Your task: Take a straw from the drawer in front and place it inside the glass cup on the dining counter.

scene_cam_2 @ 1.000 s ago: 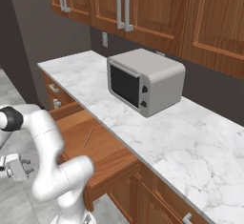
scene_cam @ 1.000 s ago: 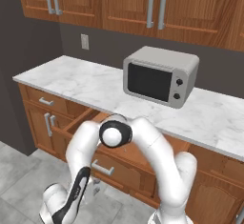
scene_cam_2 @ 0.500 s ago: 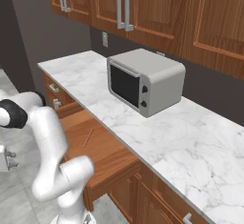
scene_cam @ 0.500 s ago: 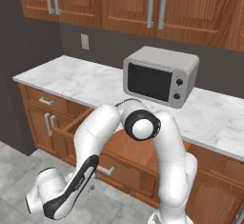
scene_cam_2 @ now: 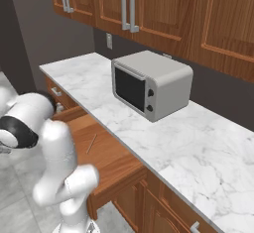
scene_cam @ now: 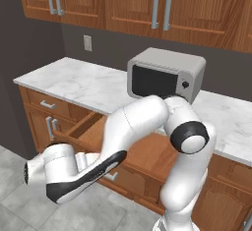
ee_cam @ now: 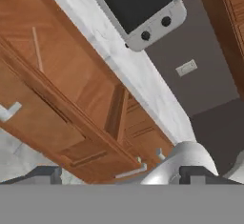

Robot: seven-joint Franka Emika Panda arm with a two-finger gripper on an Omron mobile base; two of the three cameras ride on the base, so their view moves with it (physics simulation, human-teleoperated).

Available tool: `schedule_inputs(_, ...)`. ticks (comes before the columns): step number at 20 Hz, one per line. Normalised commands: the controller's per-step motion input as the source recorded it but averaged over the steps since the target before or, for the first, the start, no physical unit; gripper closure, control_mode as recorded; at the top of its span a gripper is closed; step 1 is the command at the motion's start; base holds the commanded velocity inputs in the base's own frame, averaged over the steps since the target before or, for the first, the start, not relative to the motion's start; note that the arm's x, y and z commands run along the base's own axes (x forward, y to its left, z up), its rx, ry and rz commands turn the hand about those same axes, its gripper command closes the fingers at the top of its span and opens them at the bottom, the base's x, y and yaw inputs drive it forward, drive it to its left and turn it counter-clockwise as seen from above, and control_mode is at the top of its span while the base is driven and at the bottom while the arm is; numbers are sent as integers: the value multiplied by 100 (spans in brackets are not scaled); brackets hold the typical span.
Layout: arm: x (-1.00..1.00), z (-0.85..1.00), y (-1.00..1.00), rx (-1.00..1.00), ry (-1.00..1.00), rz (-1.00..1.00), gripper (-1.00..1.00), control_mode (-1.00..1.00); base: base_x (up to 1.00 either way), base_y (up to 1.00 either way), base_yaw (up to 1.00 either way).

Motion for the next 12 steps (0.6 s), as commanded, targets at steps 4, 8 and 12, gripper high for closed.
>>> schedule_inputs(4,9,100,-66,27,-4,-11,-100,-100,0,0,0)
schedule_inputs(8,26,97,-91,27,0,-6,-100,-100,0,0,0)
schedule_inputs(12,40,67,-96,29,5,0,-100,-100,0,0,0)
